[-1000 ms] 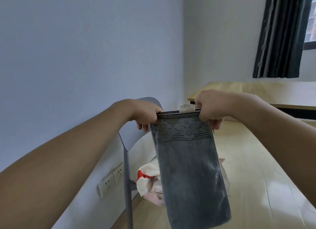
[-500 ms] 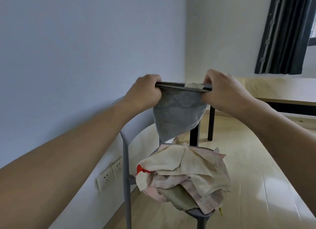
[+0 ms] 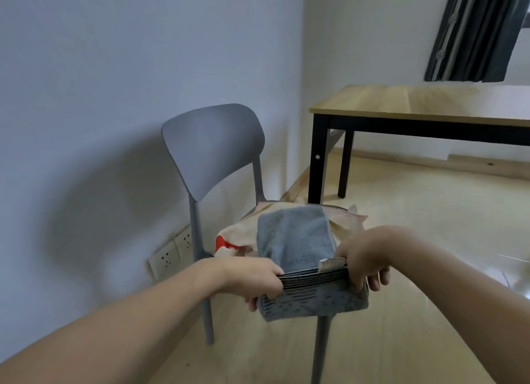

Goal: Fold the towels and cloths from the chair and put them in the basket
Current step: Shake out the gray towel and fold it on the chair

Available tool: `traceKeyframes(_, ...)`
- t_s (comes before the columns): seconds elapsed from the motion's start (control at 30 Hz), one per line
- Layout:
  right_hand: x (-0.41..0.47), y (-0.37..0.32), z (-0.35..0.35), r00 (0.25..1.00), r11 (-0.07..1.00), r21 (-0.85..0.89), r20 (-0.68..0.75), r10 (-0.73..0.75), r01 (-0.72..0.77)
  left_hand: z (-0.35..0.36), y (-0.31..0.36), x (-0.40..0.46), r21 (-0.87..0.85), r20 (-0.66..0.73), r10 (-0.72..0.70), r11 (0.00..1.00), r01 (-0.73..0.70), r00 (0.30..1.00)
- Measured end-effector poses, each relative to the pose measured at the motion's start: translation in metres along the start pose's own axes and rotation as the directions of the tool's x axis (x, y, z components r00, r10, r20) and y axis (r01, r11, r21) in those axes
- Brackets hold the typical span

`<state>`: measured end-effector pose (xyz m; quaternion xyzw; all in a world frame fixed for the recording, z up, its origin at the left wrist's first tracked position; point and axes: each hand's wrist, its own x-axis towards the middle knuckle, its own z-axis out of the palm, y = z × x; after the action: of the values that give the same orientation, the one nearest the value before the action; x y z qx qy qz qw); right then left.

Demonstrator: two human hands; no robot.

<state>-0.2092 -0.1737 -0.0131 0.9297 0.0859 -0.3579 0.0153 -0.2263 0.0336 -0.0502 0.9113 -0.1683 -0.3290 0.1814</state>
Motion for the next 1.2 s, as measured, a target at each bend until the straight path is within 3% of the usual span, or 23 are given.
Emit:
traceKeyframes(0.07, 0.004, 0.006, -0.012, 0.999, 0.995, 0.085, -0.018, -0.042, 0.044, -0.013, -0.007, 0.005, -0.057, -0.086, -0.014, 0.998, 0.009, 0.996)
traceKeyframes(0.17, 0.015, 0.012, -0.037, 0.977, 0.967, 0.211, -0.185, -0.108, 0.146, -0.037, -0.016, 0.016, -0.249, -0.293, -0.039, 0.968, -0.037, 0.955)
traceKeyframes(0.33, 0.053, 0.009, -0.066, 0.855, 0.931, 0.268, -0.512, -0.082, 0.249, -0.064, -0.034, 0.059, -0.612, -0.51, -0.209, 0.77, -0.182, 0.834)
traceKeyframes(0.4, 0.074, 0.006, -0.07, 0.829, 0.936, 0.269, -0.558, -0.042, 0.228, -0.068, -0.037, 0.082, -0.672, -0.564, -0.29, 0.706, -0.226, 0.773)
traceKeyframes(0.5, 0.109, 0.008, -0.069, 0.836, 0.932, 0.297, -0.548, -0.01, 0.206, -0.068, -0.044, 0.114, -0.62, -0.635, -0.364, 0.766, -0.168, 0.682)
traceKeyframes(0.53, 0.119, 0.009, -0.067, 0.849, 0.928, 0.318, -0.528, 0.006, 0.192, -0.067, -0.047, 0.123, -0.607, -0.631, -0.367, 0.782, -0.14, 0.683)
traceKeyframes(0.67, 0.139, 0.013, -0.063, 0.872, 0.932, 0.335, -0.487, 0.048, 0.135, -0.07, -0.053, 0.142, -0.531, -0.523, -0.273, 0.845, -0.058, 0.808)
traceKeyframes(0.87, 0.143, 0.012, -0.068, 0.909, 0.958, 0.263, -0.418, 0.005, 0.116, -0.082, -0.05, 0.13, -0.42, -0.409, -0.135, 0.906, -0.055, 0.902)
traceKeyframes(1.07, 0.105, 0.005, -0.08, 0.873, 0.922, 0.279, -0.474, -0.113, 0.27, -0.095, -0.035, 0.096, -0.302, -0.469, -0.055, 0.948, -0.101, 0.881)
traceKeyframes(1.2, 0.046, 0.004, -0.098, 0.901, 0.864, 0.323, -0.334, -0.278, 0.387, -0.12, -0.018, 0.053, -0.198, -0.517, 0.045, 0.965, -0.171, 0.855)
